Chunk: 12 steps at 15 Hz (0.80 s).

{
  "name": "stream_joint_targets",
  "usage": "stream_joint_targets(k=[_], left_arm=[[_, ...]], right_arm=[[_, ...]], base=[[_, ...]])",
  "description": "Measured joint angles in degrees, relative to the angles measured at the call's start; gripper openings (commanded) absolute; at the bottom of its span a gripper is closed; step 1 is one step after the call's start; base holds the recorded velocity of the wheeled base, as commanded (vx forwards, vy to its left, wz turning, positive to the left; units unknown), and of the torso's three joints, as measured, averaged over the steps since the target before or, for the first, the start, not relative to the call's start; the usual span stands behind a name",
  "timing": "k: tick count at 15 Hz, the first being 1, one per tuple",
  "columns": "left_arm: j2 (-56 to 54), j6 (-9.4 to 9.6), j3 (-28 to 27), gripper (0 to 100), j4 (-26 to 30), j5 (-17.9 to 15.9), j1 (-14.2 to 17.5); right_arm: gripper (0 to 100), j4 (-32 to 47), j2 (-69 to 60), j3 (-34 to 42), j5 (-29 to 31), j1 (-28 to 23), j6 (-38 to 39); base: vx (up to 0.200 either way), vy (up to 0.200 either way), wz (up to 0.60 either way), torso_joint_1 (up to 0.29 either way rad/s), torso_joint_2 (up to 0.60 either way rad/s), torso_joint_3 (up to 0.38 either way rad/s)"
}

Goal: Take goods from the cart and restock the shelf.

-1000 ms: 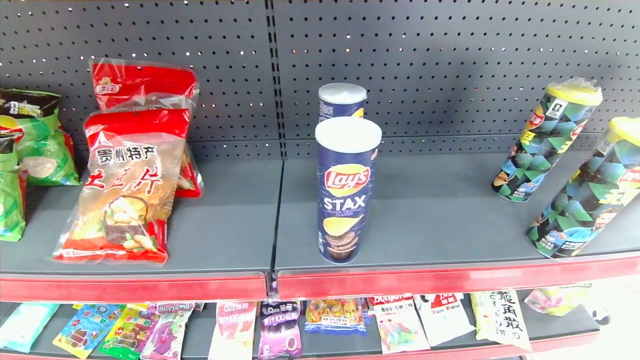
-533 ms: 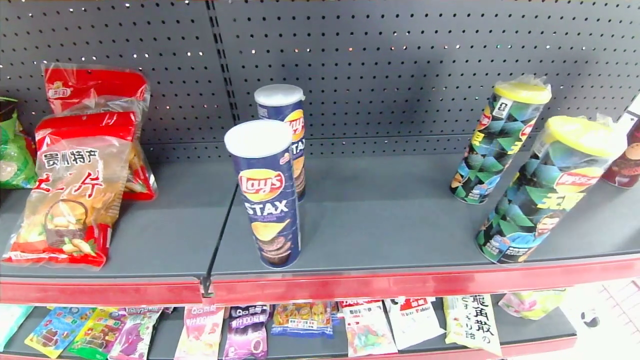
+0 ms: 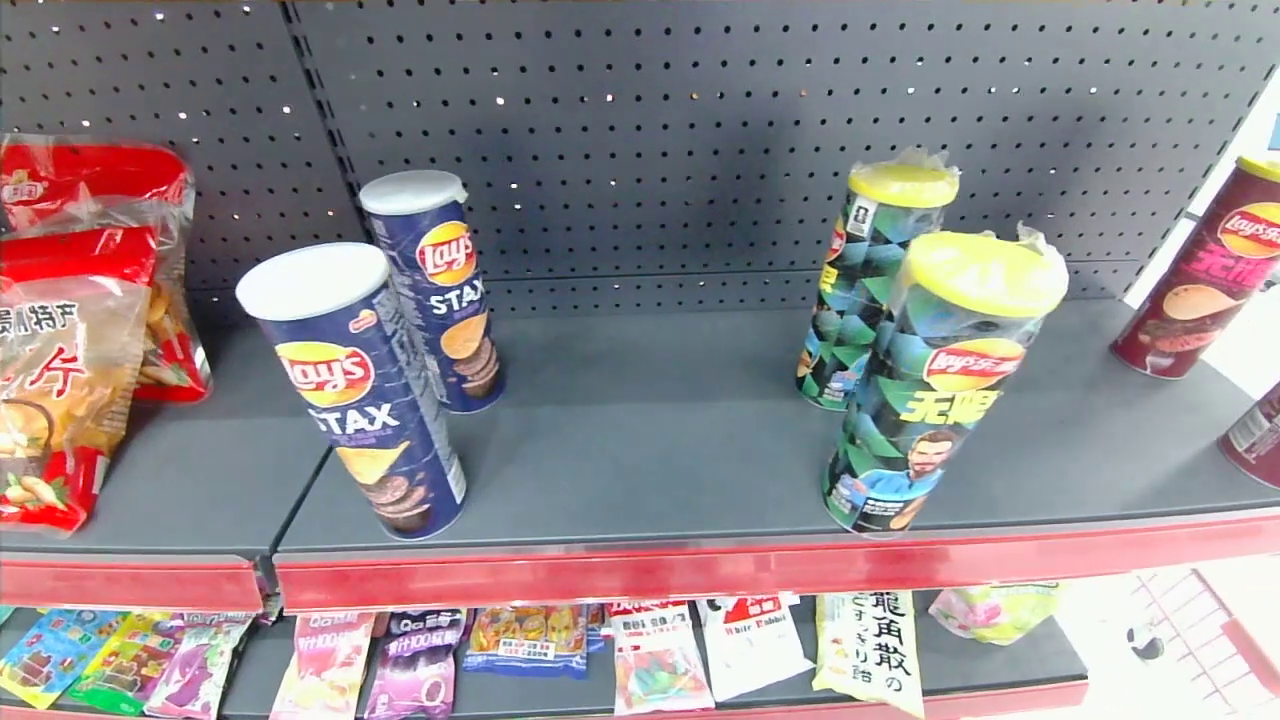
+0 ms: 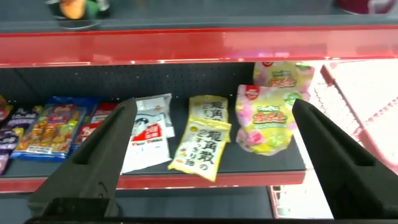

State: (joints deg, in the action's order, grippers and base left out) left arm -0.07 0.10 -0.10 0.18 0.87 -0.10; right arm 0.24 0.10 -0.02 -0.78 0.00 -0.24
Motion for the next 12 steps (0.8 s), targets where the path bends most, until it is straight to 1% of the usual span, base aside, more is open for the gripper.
stream_joint_targets(k=[6, 12], left_arm=[[0.0, -0.02, 0.0, 100, 0.0, 0.0, 0.0], [0.0, -0.10, 0.0, 100, 0.0, 0.1, -0.1]], right_arm=[[100, 0.0, 0.0, 0.0, 0.0, 0.0, 0.0], [100, 0.0, 0.0, -0.1, 0.0, 0.0, 0.2]], base=[[0.000, -0.200, 0.00, 0.002, 0.00, 0.001], [0.000, 0.000, 0.00, 0.000, 0.00, 0.000]])
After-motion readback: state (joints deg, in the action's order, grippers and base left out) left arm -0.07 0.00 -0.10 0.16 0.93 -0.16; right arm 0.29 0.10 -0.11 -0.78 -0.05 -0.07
